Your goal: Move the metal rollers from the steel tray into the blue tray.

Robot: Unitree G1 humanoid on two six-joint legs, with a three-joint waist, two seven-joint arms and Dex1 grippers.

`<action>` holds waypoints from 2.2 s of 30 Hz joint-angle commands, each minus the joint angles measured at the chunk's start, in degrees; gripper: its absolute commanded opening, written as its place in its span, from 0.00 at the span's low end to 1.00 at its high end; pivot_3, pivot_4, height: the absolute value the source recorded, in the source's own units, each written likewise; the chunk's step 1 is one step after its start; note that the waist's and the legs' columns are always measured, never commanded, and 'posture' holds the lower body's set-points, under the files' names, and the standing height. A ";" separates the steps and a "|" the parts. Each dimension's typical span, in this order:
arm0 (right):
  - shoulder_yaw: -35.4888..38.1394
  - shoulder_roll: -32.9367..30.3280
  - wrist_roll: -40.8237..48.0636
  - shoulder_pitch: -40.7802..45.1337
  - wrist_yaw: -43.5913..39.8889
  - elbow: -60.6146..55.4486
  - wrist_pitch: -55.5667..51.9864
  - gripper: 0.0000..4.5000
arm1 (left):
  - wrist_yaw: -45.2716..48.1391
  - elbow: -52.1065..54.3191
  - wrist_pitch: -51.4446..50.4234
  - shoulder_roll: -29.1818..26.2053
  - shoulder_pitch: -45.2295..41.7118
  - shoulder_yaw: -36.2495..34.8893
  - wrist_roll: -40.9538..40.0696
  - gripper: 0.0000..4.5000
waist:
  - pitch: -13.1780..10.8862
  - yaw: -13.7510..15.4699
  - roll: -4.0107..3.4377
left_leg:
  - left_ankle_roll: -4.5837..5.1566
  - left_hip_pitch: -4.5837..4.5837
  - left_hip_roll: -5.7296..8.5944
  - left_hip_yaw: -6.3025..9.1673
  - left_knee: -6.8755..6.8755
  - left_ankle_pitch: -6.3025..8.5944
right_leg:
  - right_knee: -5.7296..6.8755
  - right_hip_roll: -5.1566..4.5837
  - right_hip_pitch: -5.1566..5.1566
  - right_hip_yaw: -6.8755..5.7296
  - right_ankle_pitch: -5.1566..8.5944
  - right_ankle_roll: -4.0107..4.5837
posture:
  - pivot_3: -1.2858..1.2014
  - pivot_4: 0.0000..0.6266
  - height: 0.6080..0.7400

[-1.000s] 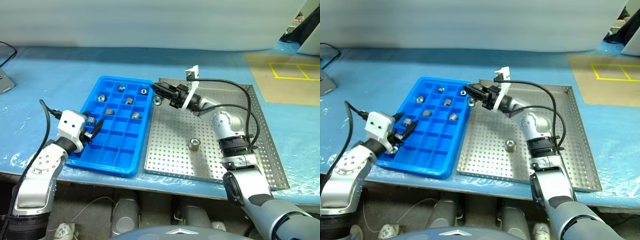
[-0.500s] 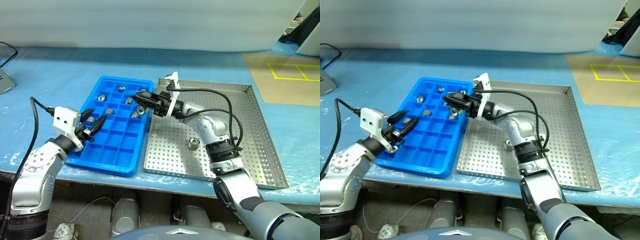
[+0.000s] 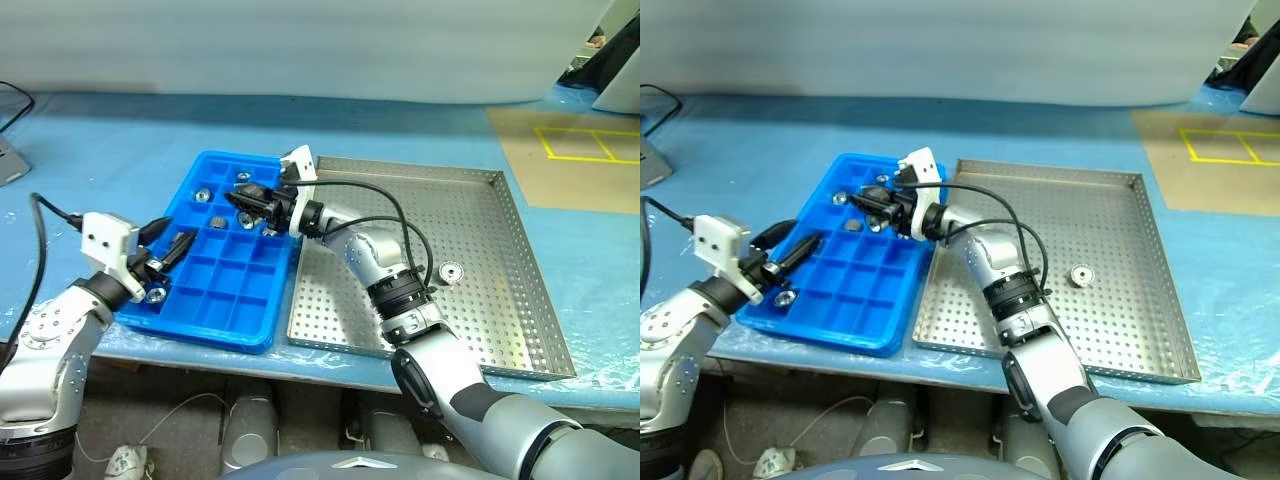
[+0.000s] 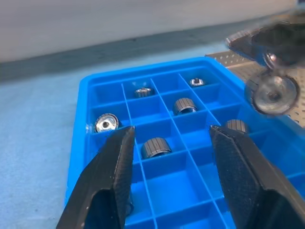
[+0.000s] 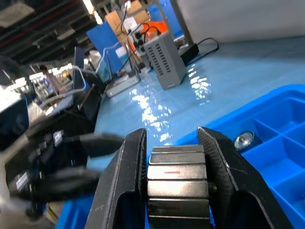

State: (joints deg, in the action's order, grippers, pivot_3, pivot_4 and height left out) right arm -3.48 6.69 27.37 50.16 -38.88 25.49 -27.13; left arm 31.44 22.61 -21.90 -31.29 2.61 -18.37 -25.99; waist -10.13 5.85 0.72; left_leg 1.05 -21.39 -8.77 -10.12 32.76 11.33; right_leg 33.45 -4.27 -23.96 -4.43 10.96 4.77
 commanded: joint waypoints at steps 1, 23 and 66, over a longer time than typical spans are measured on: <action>7.06 3.44 7.18 4.67 2.74 -1.17 -2.52 0.28 | -1.00 0.99 2.90 1.00 -1.68 2.25 2.31 0.58 | 0.01 -0.13 0.06 | -0.01 0.02 0.00 0.00 0.00 -0.01 | 0.03 0.00 0.00 0.01 0.00 0.00 | 0.58 0.24 1.00; 3.19 3.53 8.72 -1.08 8.92 -10.38 -6.18 0.28 | -2.48 -13.45 6.44 12.21 -22.97 17.47 9.11 1.00 | 0.03 -0.69 0.10 | -0.42 0.14 -0.02 -0.01 -0.04 -0.26 | 0.21 0.04 0.02 0.02 0.04 0.07 | 0.53 0.24 1.00; 25.23 2.84 34.06 8.77 19.33 -3.34 0.17 0.28 | -1.89 -12.66 2.80 5.65 -16.43 20.39 15.50 0.39 | -0.09 -2.96 -0.06 | -0.32 0.04 -0.03 0.01 0.01 -0.23 | 0.17 0.03 -0.02 0.01 0.03 0.09 | 0.54 0.24 1.00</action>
State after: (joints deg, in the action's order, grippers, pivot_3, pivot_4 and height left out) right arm 11.85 6.76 50.03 51.14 -23.12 26.01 -30.69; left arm 29.28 11.04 -18.23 -24.95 -16.82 2.11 -11.65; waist -10.22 2.89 0.66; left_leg 0.74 -21.33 -8.77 -10.14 32.77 11.09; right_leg 33.62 -4.27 -23.98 -4.39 10.99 4.86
